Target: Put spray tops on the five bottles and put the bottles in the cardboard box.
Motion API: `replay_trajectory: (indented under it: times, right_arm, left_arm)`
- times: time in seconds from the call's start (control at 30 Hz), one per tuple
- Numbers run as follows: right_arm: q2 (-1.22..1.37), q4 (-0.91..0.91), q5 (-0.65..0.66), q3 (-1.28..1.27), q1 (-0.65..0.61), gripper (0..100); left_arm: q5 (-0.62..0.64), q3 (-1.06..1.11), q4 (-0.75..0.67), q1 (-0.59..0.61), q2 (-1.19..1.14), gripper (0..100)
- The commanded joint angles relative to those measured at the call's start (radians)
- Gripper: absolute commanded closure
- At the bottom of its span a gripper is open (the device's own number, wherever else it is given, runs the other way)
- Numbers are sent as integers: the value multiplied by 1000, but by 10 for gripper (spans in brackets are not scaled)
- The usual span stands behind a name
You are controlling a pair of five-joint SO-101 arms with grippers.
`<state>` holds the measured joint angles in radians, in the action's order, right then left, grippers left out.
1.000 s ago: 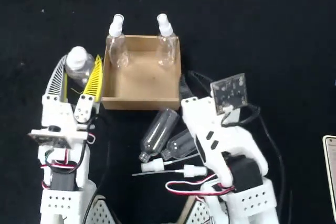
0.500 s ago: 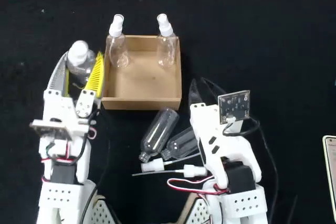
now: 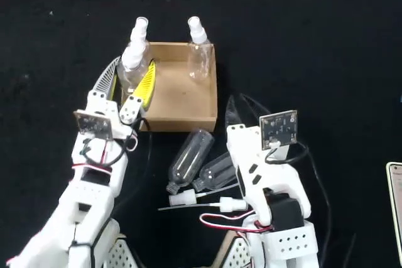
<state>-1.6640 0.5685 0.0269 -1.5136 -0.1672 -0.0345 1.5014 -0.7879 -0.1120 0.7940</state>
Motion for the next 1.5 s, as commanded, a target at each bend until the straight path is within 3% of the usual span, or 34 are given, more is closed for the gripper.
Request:
replay_trajectory:
  times: [0.0,0.2,0.77,1.17,1.47]
  right_arm:
    - [-21,-31,9,8,21,966]
    - [-21,-31,8,7,21,966]
    - [-21,-31,11,7,18,966]
    - [-21,-31,12,7,21,966]
    - [-21,-31,14,7,21,966]
  left_arm:
    - [28,-73,-107,-15,-112,970]
    - [201,-84,-206,-5,-256,970]
    - [153,-213,-226,7,-528,970]
    - [152,-254,-606,39,-862,970]
    - [153,-288,-638,61,-954,970]
